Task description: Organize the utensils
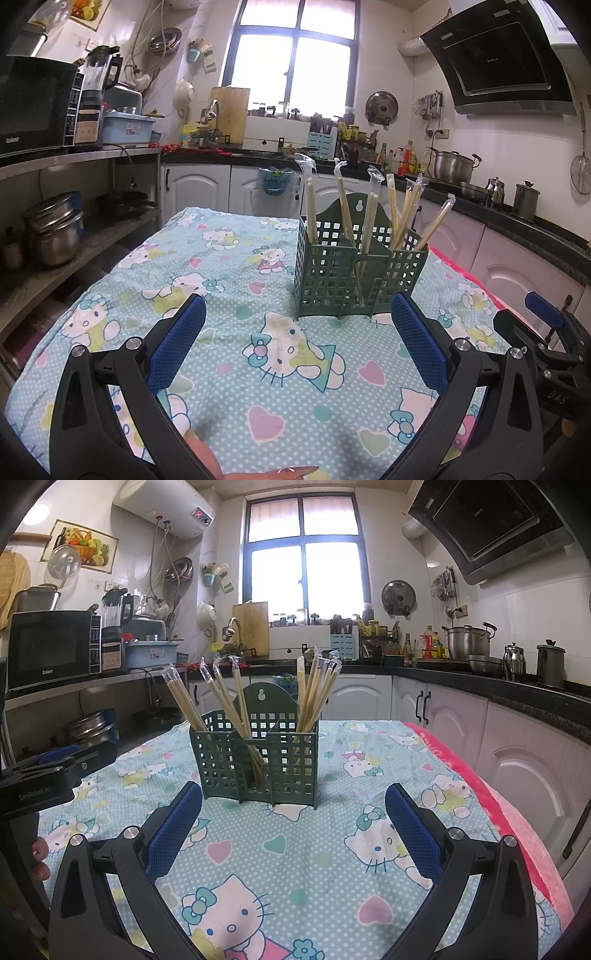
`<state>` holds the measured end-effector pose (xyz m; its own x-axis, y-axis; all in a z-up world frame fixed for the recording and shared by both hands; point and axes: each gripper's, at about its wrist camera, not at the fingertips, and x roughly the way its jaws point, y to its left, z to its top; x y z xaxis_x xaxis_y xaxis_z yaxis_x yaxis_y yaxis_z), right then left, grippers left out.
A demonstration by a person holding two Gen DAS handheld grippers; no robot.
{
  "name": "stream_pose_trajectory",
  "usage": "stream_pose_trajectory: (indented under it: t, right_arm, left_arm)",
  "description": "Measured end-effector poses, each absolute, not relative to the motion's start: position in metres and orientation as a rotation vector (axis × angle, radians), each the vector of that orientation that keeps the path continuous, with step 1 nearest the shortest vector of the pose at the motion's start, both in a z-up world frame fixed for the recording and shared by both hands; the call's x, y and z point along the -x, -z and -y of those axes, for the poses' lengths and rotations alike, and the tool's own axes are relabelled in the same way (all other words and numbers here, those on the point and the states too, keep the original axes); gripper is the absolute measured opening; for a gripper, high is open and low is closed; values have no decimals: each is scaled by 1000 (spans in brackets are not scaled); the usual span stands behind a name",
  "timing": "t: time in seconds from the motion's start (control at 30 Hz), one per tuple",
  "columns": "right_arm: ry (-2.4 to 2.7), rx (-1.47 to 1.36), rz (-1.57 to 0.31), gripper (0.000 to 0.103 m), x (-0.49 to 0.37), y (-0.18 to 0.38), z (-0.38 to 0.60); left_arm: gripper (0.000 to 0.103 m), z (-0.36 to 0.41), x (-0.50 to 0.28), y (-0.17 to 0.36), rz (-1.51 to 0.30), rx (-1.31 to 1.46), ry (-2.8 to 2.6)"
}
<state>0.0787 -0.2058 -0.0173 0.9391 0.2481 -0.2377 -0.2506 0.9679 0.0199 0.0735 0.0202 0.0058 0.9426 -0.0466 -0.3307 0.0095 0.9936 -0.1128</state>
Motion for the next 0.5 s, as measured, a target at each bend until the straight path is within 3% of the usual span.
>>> stream_pose_trajectory:
  t: [0.5]
  right_arm:
    - [-253, 8, -246, 97, -80, 17, 206]
  left_arm:
    - [93, -21, -77, -7, -354, 131, 37]
